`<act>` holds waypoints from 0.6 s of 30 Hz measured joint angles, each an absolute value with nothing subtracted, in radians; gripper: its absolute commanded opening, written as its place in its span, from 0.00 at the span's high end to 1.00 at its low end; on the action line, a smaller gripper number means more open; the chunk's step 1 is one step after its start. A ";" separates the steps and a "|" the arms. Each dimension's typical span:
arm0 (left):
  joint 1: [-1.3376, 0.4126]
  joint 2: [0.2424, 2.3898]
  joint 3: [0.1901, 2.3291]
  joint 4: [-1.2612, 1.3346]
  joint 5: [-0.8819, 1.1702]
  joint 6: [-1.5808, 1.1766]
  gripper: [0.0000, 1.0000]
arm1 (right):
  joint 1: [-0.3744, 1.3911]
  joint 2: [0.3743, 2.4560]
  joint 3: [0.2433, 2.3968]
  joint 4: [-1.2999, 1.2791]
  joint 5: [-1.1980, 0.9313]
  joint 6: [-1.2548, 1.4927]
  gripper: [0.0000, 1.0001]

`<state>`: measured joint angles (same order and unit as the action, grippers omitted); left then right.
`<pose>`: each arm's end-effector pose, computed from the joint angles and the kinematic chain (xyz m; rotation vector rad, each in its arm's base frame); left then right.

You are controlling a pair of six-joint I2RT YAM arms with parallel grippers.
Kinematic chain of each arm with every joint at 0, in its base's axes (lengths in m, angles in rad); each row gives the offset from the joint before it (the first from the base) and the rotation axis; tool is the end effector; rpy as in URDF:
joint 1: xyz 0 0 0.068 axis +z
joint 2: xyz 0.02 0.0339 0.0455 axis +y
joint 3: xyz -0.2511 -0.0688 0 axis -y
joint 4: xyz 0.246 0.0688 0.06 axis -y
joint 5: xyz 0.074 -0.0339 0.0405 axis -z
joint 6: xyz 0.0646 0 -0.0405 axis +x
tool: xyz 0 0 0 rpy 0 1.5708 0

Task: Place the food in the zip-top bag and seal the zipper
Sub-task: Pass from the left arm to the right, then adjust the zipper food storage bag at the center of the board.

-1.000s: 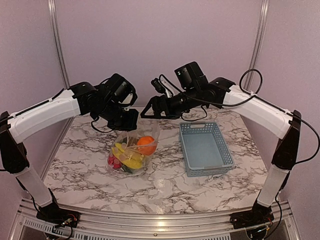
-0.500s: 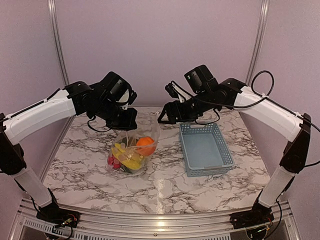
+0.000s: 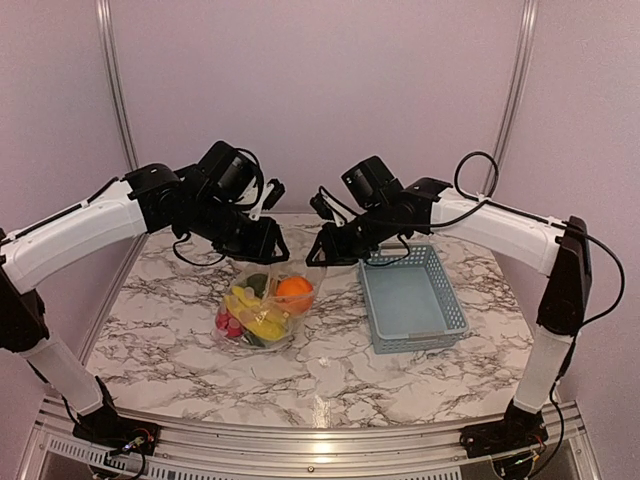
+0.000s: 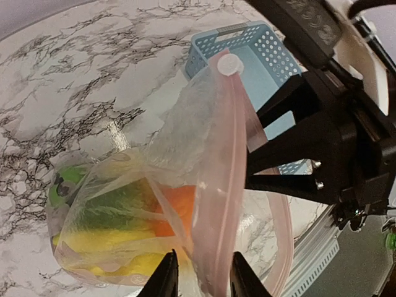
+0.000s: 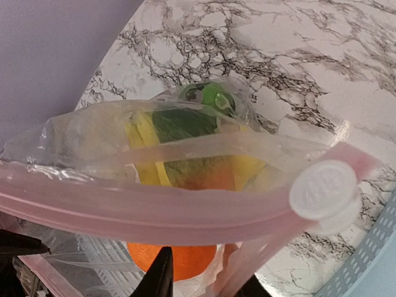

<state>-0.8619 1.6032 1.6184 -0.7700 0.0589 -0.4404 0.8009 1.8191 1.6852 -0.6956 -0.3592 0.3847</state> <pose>0.2406 -0.2864 0.3333 0.5401 2.3763 -0.6955 0.2791 0.3205 0.2843 -0.7057 2.4676 0.9413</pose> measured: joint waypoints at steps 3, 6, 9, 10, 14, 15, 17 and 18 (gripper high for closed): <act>-0.913 1.563 1.593 -0.753 0.034 -0.395 0.53 | 0.798 1.835 1.686 -0.688 -0.385 0.411 0.90; -0.995 1.454 1.482 -0.698 -0.032 -0.355 0.46 | 0.790 1.834 1.687 -0.689 -0.407 0.431 0.93; -1.076 1.298 1.313 -0.619 -0.101 -0.313 0.38 | 0.775 1.832 1.688 -0.690 -0.440 0.460 0.94; -1.092 1.254 1.265 -0.595 -0.120 -0.298 0.38 | 0.769 1.832 1.688 -0.691 -0.448 0.468 0.94; -1.143 1.100 1.066 -0.460 -0.186 -0.243 0.40 | 0.739 1.829 1.688 -0.697 -0.485 0.500 0.94; -1.156 1.066 1.015 -0.429 -0.197 -0.230 0.40 | 0.733 1.827 1.688 -0.698 -0.493 0.506 0.94; -1.187 1.019 0.928 -0.371 -0.221 -0.202 0.42 | 0.725 1.825 1.691 -0.701 -0.508 0.520 0.94; -1.197 1.006 0.898 -0.348 -0.230 -0.191 0.43 | 0.722 1.824 1.692 -0.702 -0.515 0.525 0.94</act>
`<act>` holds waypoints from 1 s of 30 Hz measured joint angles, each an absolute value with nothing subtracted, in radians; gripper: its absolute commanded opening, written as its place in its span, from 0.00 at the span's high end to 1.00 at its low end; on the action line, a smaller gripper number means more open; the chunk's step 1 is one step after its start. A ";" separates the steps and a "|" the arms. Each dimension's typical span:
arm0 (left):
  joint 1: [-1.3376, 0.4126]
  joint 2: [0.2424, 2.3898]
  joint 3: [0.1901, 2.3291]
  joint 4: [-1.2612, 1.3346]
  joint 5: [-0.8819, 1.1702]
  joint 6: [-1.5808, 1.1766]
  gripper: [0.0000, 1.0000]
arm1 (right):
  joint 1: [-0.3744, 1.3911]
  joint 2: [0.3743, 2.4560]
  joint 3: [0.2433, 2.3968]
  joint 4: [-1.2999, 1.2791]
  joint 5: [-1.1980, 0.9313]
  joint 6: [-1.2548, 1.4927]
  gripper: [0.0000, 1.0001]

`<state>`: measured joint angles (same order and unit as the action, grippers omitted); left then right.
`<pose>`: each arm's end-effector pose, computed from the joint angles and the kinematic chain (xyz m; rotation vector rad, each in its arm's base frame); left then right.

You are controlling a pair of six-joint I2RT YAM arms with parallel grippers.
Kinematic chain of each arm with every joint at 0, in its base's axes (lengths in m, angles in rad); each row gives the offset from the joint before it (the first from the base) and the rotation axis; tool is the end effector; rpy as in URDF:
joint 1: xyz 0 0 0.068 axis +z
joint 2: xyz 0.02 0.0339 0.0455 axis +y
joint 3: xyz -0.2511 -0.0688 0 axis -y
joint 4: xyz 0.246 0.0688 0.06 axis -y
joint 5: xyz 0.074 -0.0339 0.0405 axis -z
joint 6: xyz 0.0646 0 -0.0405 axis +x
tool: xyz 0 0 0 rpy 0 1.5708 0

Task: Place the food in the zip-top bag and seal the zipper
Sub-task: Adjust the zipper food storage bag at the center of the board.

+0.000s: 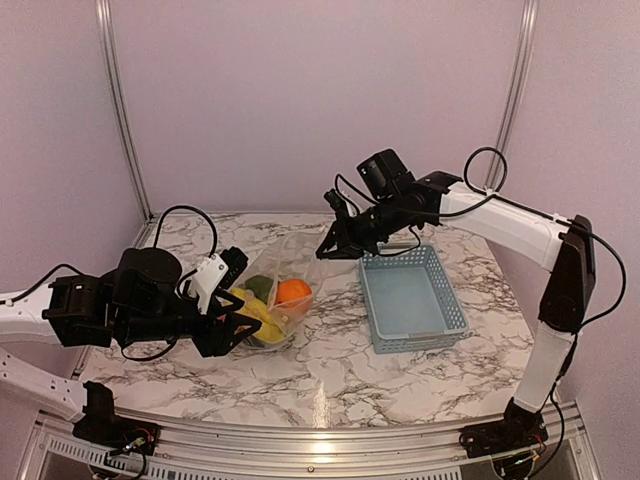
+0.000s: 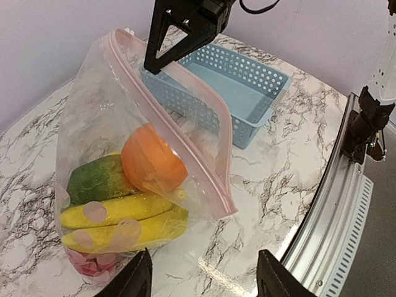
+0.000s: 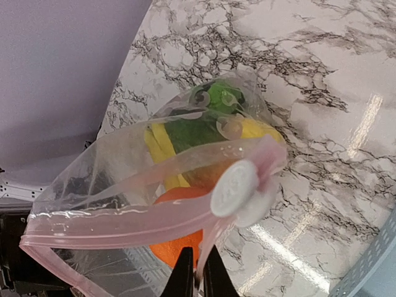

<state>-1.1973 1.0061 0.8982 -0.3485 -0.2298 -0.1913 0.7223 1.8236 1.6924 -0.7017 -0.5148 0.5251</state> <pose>0.1084 -0.2363 0.2984 0.8674 1.8852 -0.6416 0.2957 0.3030 0.2876 -0.5192 2.5608 1.1425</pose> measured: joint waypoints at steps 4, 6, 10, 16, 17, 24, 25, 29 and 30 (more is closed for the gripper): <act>-1.221 1.000 0.810 -0.247 -0.273 -0.141 0.44 | 0.717 1.819 1.692 -0.708 -0.535 0.539 0.95; -1.224 1.012 0.787 -0.193 -0.287 -0.114 0.45 | 0.716 1.819 1.692 -0.713 -0.542 0.545 0.95; -1.230 1.069 0.780 -0.099 -0.316 -0.074 0.46 | 0.715 1.819 1.694 -0.721 -0.553 0.550 0.97; -1.233 1.143 0.770 0.012 -0.382 -0.023 0.67 | 0.714 1.819 1.718 -0.738 -0.562 0.555 0.98; -1.234 1.154 0.770 0.020 -0.403 -0.009 0.70 | 0.713 1.819 1.719 -0.739 -0.565 0.556 0.99; -1.237 1.165 0.756 0.063 -0.503 0.068 0.88 | 0.701 1.819 1.719 -0.743 -0.580 0.576 1.00; -1.237 1.164 0.756 0.065 -0.508 0.073 0.89 | 0.698 1.819 1.719 -0.743 -0.583 0.579 1.00; -1.237 1.158 0.778 0.052 -0.515 0.098 0.98 | 0.683 1.806 1.719 -0.743 -0.594 0.605 0.94; -1.236 1.156 0.797 0.043 -0.510 0.103 1.00 | 0.678 1.797 1.719 -0.743 -0.595 0.615 0.91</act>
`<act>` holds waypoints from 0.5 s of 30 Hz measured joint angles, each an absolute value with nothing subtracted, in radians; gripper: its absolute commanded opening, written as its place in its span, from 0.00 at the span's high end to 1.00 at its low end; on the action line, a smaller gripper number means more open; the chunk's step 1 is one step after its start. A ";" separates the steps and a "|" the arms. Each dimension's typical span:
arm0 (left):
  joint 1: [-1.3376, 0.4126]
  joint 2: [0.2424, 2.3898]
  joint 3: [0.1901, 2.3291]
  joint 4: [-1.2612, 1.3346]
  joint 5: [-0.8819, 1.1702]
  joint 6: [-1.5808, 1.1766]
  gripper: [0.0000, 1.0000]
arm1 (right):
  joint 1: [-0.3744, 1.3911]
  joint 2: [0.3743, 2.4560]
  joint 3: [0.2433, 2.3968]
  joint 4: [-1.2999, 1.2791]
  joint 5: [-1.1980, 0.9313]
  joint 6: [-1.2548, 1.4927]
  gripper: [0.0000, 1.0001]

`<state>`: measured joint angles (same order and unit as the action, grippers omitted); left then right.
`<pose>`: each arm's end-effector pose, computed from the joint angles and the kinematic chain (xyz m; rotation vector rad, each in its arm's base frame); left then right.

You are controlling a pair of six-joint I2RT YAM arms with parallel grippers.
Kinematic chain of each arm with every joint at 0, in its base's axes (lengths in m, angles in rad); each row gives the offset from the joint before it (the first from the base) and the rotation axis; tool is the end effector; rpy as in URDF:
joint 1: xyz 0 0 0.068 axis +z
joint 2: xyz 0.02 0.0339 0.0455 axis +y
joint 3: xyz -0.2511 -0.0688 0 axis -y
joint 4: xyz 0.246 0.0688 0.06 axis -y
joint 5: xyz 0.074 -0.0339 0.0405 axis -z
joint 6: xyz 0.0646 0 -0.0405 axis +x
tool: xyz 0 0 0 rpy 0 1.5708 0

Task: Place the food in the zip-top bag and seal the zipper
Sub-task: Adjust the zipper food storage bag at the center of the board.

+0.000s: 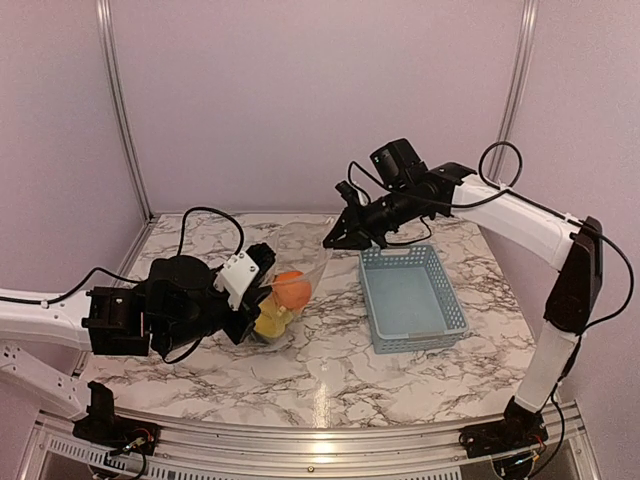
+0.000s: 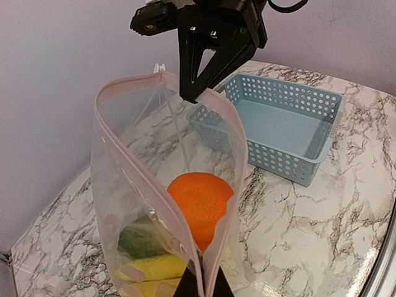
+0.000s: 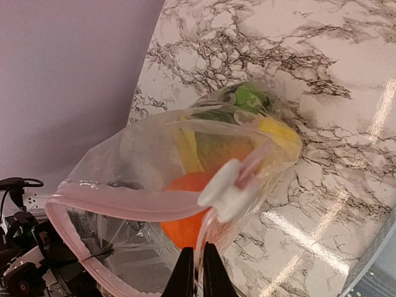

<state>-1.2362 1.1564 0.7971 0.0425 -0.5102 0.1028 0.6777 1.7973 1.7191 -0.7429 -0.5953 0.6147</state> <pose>0.1264 -0.2675 0.2724 0.8622 1.6451 -0.3083 0.2992 0.2873 0.3055 -0.3966 2.5957 1.2561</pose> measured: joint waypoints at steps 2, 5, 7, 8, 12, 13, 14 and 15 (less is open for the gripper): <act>-1.236 1.156 0.846 0.022 -0.497 0.111 1.00 | 0.668 1.772 1.720 -0.742 -0.598 0.634 0.87; -1.236 1.156 0.940 -0.004 -0.475 0.120 1.00 | 0.659 1.721 1.732 -0.741 -0.611 0.662 0.68; -1.236 1.156 1.011 -0.039 -0.449 0.121 1.00 | 0.653 1.692 1.757 -0.737 -0.629 0.671 0.59; -1.236 1.156 1.046 -0.060 -0.436 0.121 1.00 | 0.650 1.680 1.773 -0.735 -0.641 0.670 0.55; -1.237 1.147 1.119 -0.134 -0.377 0.120 1.00 | 0.598 1.614 1.799 -0.734 -0.673 0.623 0.45; -1.237 1.135 1.113 -0.162 -0.364 0.119 1.00 | 0.573 1.589 1.795 -0.733 -0.673 0.598 0.42; -1.236 1.126 1.101 -0.183 -0.355 0.117 1.00 | 0.551 1.565 1.784 -0.730 -0.671 0.577 0.39; -1.236 1.113 1.083 -0.212 -0.344 0.115 1.00 | 0.527 1.528 1.753 -0.719 -0.667 0.545 0.36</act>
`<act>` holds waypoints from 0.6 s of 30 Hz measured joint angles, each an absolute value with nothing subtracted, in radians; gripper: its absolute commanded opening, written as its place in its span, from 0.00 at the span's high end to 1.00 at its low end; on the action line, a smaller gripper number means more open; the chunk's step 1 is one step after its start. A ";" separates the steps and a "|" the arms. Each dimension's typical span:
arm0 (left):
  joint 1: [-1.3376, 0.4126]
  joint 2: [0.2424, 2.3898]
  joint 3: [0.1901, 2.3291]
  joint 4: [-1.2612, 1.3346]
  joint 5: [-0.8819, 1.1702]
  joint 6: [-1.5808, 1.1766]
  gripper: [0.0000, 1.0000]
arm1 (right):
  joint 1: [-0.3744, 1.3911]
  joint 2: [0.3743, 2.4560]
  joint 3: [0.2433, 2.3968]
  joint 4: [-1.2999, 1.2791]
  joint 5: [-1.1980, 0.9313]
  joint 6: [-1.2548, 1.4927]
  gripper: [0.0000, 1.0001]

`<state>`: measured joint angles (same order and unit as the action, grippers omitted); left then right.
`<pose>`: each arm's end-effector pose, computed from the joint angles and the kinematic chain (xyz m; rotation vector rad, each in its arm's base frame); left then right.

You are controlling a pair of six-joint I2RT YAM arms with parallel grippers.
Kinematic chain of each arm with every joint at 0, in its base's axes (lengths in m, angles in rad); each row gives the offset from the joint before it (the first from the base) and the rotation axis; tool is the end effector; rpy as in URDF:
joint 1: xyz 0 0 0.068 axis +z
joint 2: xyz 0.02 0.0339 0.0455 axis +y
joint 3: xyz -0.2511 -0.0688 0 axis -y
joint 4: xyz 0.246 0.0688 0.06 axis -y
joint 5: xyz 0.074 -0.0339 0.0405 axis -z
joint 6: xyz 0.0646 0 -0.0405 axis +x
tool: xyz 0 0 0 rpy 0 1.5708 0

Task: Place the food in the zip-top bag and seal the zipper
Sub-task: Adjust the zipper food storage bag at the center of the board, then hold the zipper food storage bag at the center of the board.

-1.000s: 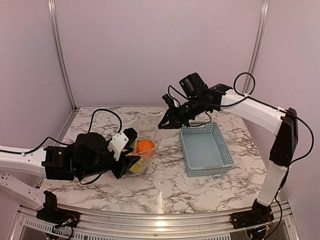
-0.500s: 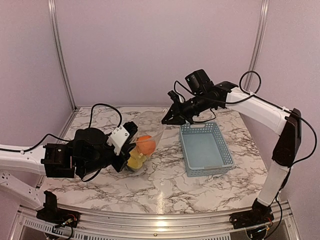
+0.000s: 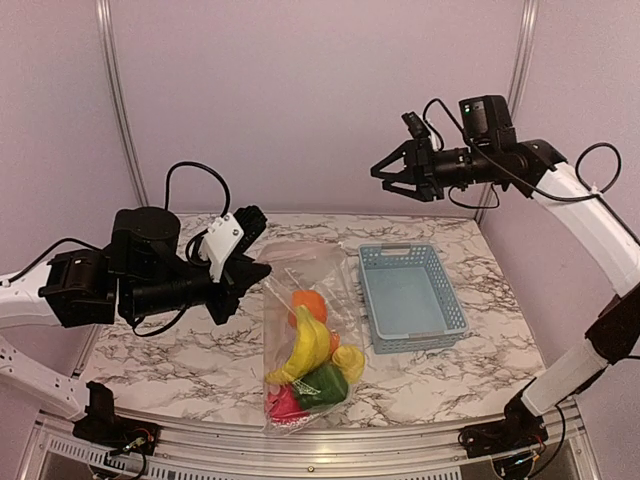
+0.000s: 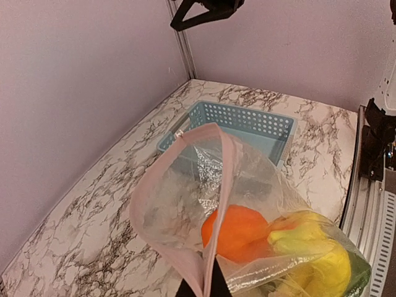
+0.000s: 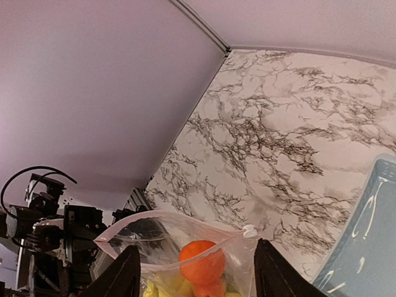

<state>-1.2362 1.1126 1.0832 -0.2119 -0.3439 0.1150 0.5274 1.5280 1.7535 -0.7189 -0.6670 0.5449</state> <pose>0.1150 -0.2644 0.3592 0.9386 1.5646 -0.4874 0.2784 0.2084 0.4188 -0.4327 2.1861 1.3162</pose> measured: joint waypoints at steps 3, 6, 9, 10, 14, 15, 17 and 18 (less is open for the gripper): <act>-1.236 1.065 1.022 -0.291 -0.317 0.096 1.00 | 0.483 1.412 1.624 -0.707 -0.637 0.450 0.33; -1.236 1.004 0.973 -0.332 -0.315 0.072 1.00 | 0.483 1.339 1.463 -0.654 -0.629 0.386 0.28; -1.235 0.944 0.925 -0.346 -0.322 0.045 1.00 | 0.485 1.314 1.275 -0.579 -0.636 0.351 0.18; -1.235 0.931 0.913 -0.347 -0.324 0.039 1.00 | 0.485 1.316 1.220 -0.553 -0.640 0.344 0.14; -1.235 0.897 0.878 -0.357 -0.344 0.004 1.00 | 0.496 1.319 1.079 -0.471 -0.647 0.315 0.01; -1.235 0.894 0.877 -0.360 -0.349 -0.002 1.00 | 0.503 1.319 1.062 -0.445 -0.647 0.300 0.01; -1.235 0.887 0.876 -0.363 -0.356 -0.010 1.00 | 0.522 1.323 1.048 -0.390 -0.653 0.278 0.02; -1.235 0.884 0.875 -0.363 -0.360 -0.012 1.00 | 0.533 1.331 1.048 -0.355 -0.661 0.266 0.03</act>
